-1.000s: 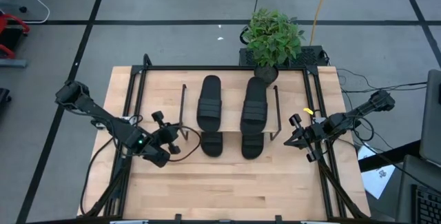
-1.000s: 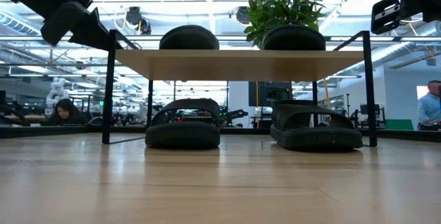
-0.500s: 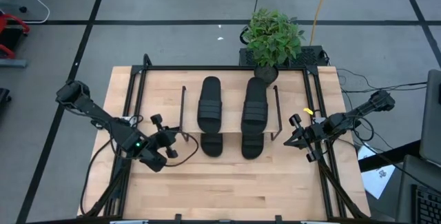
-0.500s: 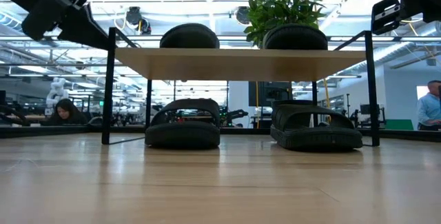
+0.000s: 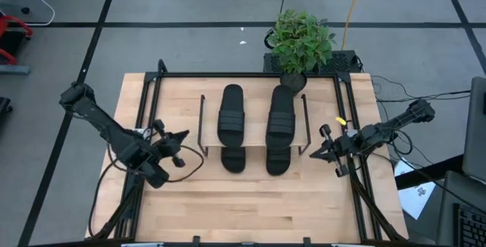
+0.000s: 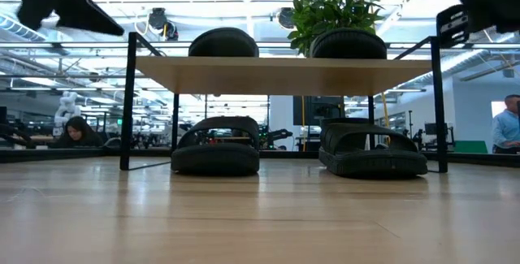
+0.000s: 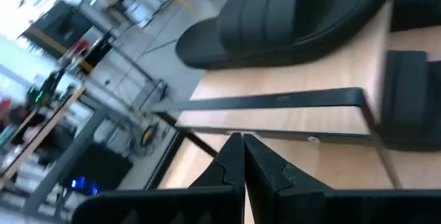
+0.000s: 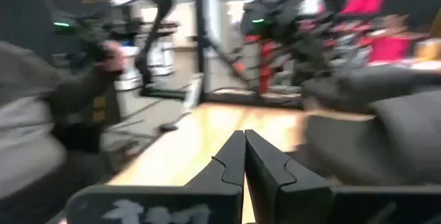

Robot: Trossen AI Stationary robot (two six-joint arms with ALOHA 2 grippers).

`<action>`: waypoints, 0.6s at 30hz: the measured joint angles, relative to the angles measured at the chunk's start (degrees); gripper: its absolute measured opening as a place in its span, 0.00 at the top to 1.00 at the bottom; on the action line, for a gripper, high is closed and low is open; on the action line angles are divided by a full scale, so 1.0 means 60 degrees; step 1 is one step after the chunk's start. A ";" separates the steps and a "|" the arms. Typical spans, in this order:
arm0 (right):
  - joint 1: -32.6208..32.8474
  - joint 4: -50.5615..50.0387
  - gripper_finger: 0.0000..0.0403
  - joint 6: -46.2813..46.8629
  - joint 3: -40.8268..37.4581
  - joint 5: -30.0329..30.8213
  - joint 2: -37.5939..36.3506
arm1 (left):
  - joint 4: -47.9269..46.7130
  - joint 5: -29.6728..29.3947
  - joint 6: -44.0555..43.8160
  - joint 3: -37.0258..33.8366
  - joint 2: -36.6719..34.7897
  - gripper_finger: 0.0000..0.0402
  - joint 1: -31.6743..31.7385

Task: Pick and place slides into the shelf
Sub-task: Return to Home Position

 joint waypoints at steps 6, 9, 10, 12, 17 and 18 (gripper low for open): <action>-0.0001 -0.0035 1.00 -0.1104 0.0145 0.0620 -0.0001 | 0.1799 0.0107 0.3545 0.0000 -0.1223 1.00 -0.0682; -0.0007 -0.0635 1.00 -0.0934 0.0599 0.0309 -0.0005 | 0.3408 0.1231 0.5787 -0.0003 -0.2040 1.00 -0.0791; -0.0007 -0.0942 1.00 -0.0906 0.0751 0.0130 -0.0002 | 0.4153 0.1954 0.6652 -0.0052 -0.2302 1.00 -0.0750; -0.0004 -0.1131 1.00 -0.1007 0.0963 0.0134 -0.0001 | 0.5871 0.3914 0.8571 -0.0334 -0.2819 1.00 -0.0554; -0.0011 -0.1134 1.00 -0.1424 0.1170 0.0122 -0.0004 | 0.8613 0.7955 1.1126 -0.1252 -0.3892 1.00 0.0629; -0.0011 -0.1139 1.00 -0.1414 0.1212 0.0122 -0.0001 | 0.8812 0.8099 1.1253 -0.1409 -0.4041 1.00 0.0989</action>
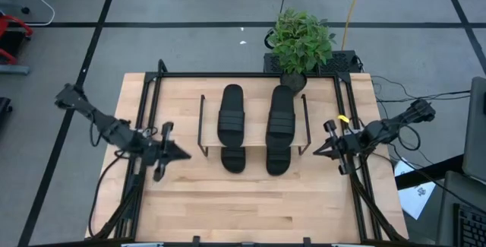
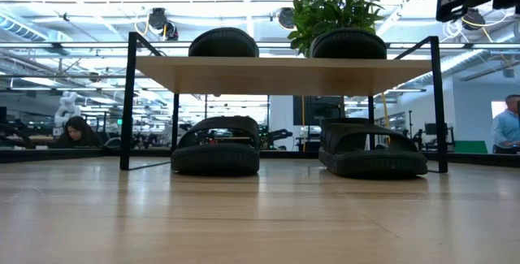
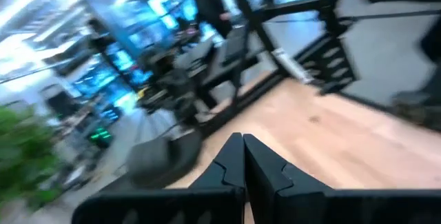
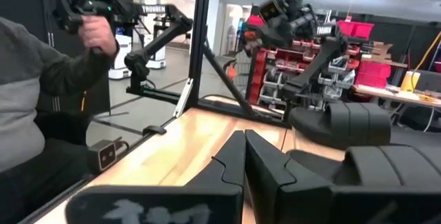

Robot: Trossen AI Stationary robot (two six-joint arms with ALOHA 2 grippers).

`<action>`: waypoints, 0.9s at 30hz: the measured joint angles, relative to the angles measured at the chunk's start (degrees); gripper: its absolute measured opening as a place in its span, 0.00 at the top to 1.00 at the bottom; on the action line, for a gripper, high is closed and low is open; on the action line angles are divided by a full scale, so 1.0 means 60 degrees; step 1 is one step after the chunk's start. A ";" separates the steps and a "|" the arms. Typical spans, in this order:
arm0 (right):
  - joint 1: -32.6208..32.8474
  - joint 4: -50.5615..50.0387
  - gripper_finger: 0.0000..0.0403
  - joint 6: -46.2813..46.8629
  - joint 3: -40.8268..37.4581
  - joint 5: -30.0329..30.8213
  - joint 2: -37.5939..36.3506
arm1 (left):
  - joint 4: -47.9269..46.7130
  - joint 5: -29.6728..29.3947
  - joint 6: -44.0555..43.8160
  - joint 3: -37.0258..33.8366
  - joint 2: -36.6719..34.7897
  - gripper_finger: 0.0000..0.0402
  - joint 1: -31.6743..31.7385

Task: Pick and place slides into the shelf
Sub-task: Return to Home Position

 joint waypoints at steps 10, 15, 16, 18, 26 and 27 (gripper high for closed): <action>-0.0521 -0.0447 1.00 0.0069 0.0701 0.0402 0.0098 | 0.0622 0.2812 0.0155 -0.0202 -0.0185 1.00 0.4913; -0.0831 -0.1090 1.00 0.0160 0.0791 0.0532 -0.0119 | -0.0160 0.4702 -0.0599 -0.0379 -0.0727 1.00 0.6422; -0.0827 -0.1135 1.00 0.0259 0.0791 0.0532 -0.0234 | -0.0315 0.4678 -0.0730 -0.0508 -0.0929 1.00 0.6489; -0.0805 -0.1297 1.00 0.0442 0.0795 0.0551 -0.0509 | -0.0566 0.4648 -0.0941 -0.0797 -0.1429 1.00 0.6421; -0.0801 -0.1463 1.00 0.1038 0.0242 0.0798 -0.1675 | -0.0777 0.2808 -0.2274 -0.2352 -0.3931 1.00 0.5662; -0.0801 -0.1438 1.00 0.1136 0.0166 0.0857 -0.1766 | -0.0738 0.2827 -0.2632 -0.2464 -0.4092 1.00 0.5658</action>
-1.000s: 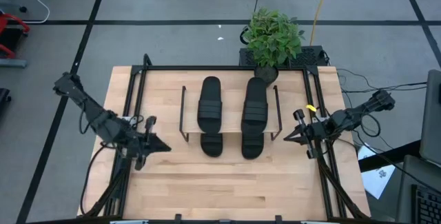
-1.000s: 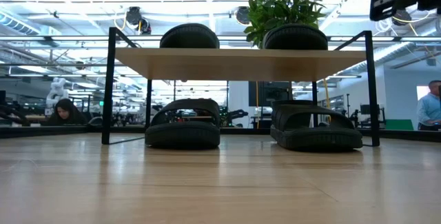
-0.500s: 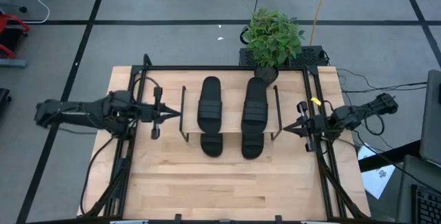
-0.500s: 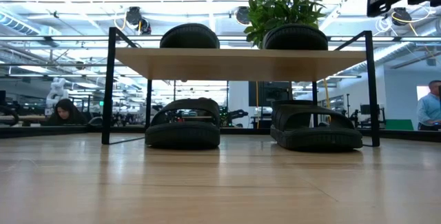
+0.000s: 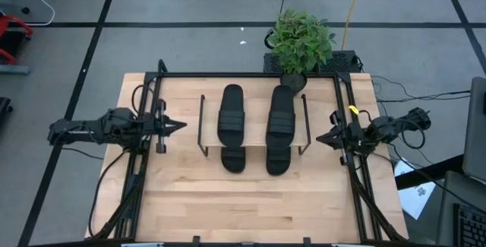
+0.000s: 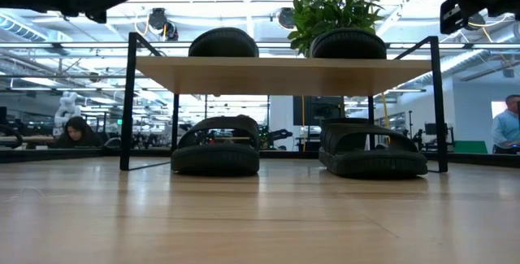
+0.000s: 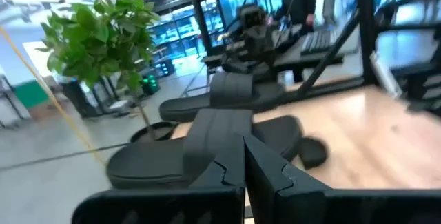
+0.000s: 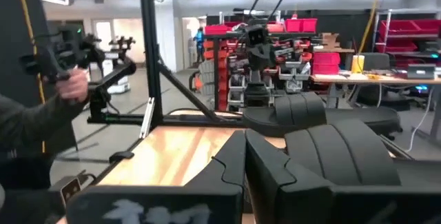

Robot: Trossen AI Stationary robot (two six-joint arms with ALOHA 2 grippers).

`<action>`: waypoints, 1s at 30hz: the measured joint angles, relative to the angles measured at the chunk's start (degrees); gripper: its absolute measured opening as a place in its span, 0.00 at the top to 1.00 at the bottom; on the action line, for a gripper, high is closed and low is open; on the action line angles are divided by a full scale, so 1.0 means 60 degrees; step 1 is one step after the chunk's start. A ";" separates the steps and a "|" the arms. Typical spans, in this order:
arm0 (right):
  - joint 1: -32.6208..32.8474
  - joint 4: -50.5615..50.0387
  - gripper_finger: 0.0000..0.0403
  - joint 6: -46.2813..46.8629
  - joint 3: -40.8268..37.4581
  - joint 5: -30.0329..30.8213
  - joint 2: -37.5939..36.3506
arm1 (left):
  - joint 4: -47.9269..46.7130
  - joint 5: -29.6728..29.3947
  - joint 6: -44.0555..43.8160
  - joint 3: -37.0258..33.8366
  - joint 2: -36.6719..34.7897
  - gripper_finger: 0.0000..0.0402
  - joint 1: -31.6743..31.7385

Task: Pick and place slides into the shelf
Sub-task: Return to Home Position

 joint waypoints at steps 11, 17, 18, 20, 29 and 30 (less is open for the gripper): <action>0.0000 -0.0042 1.00 0.0432 -0.0516 0.0317 -0.0183 | 0.0216 -0.0649 -0.0868 -0.0886 -0.0688 1.00 -0.1084; -0.0006 0.0433 1.00 0.0124 -0.1027 0.0080 -0.0183 | 0.0386 -0.2285 -0.0354 -0.1316 -0.0852 1.00 -0.1969; -0.0036 0.0432 1.00 0.0166 -0.1033 0.0260 -0.0183 | 0.0362 -0.2281 -0.0340 -0.1325 -0.0874 1.00 -0.2070; -0.0133 0.0451 1.00 0.0143 -0.1031 0.0418 -0.0191 | 0.0293 -0.2288 -0.0275 -0.1325 -0.0898 1.00 -0.2262; -0.0772 0.0222 1.00 0.0202 -0.1029 -0.0407 -0.0191 | -0.0022 -0.3629 -0.0027 -0.1325 -0.0894 1.00 -0.2492; -0.0838 0.0123 1.00 0.0285 -0.1029 -0.0425 -0.0186 | -0.0032 -0.3620 -0.0041 -0.1325 -0.0894 1.00 -0.2492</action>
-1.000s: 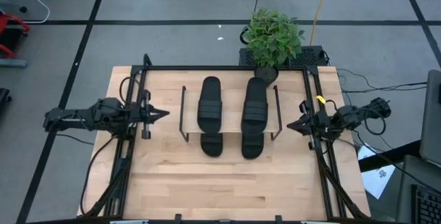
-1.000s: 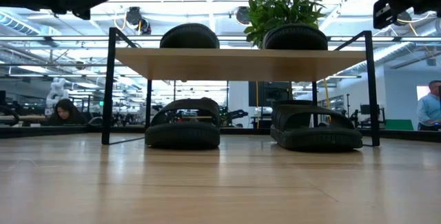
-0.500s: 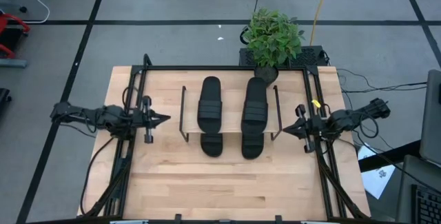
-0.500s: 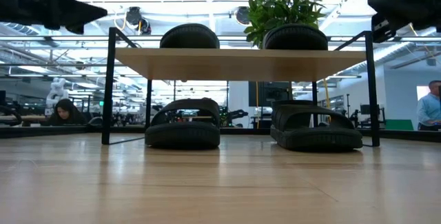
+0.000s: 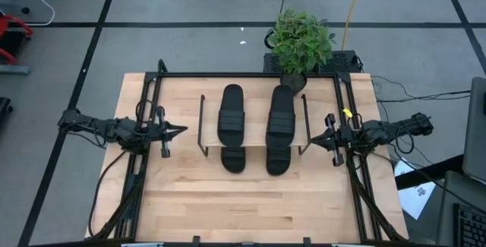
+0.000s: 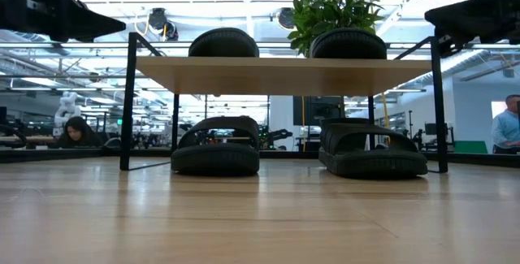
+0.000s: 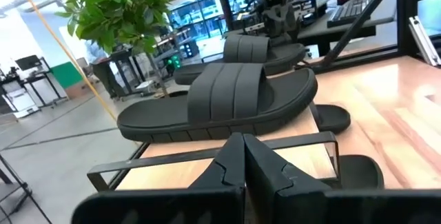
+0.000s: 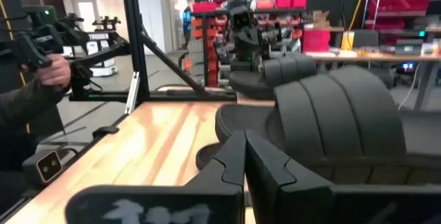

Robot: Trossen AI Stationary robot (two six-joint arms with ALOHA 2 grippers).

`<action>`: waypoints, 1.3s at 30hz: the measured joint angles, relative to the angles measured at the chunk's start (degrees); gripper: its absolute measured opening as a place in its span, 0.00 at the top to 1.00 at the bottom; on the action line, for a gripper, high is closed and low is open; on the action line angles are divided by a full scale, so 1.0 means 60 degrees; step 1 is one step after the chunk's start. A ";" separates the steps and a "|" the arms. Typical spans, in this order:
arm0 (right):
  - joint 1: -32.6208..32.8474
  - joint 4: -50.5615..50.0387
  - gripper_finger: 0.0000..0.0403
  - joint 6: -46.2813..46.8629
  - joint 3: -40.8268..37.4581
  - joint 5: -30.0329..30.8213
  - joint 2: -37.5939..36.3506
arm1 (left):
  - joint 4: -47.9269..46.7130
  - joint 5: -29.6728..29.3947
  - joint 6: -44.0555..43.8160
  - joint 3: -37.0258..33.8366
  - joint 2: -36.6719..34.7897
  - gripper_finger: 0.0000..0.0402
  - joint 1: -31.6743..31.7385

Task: Pick and place slides into the shelf
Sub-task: Return to Home Position

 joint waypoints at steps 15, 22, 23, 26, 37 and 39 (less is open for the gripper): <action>-0.0127 0.1202 1.00 0.0109 -0.0880 -0.0824 -0.0001 | 0.1807 0.0946 -0.0221 -0.1147 -0.0007 1.00 -0.0055; -0.0127 0.1174 1.00 0.0412 -0.0889 -0.0933 0.0002 | 0.1893 0.1157 0.0000 -0.1414 -0.0007 1.00 -0.0058; -0.0127 0.1123 1.00 0.0412 -0.0891 -0.0928 -0.0001 | 0.1789 0.1153 -0.0029 -0.1439 -0.0003 1.00 -0.0058; -0.0127 0.0962 1.00 0.0402 -0.0892 -0.0934 0.0003 | 0.1702 0.1157 -0.0130 -0.1439 0.0004 1.00 -0.0058; -0.0127 0.0799 1.00 0.0156 -0.0903 -0.0926 0.0003 | 0.1743 0.1165 -0.0465 -0.1439 0.0004 1.00 -0.0058; -0.0127 0.0793 1.00 0.0159 -0.0907 -0.0940 0.0003 | 0.1747 0.1169 -0.0511 -0.1439 0.0004 1.00 -0.0058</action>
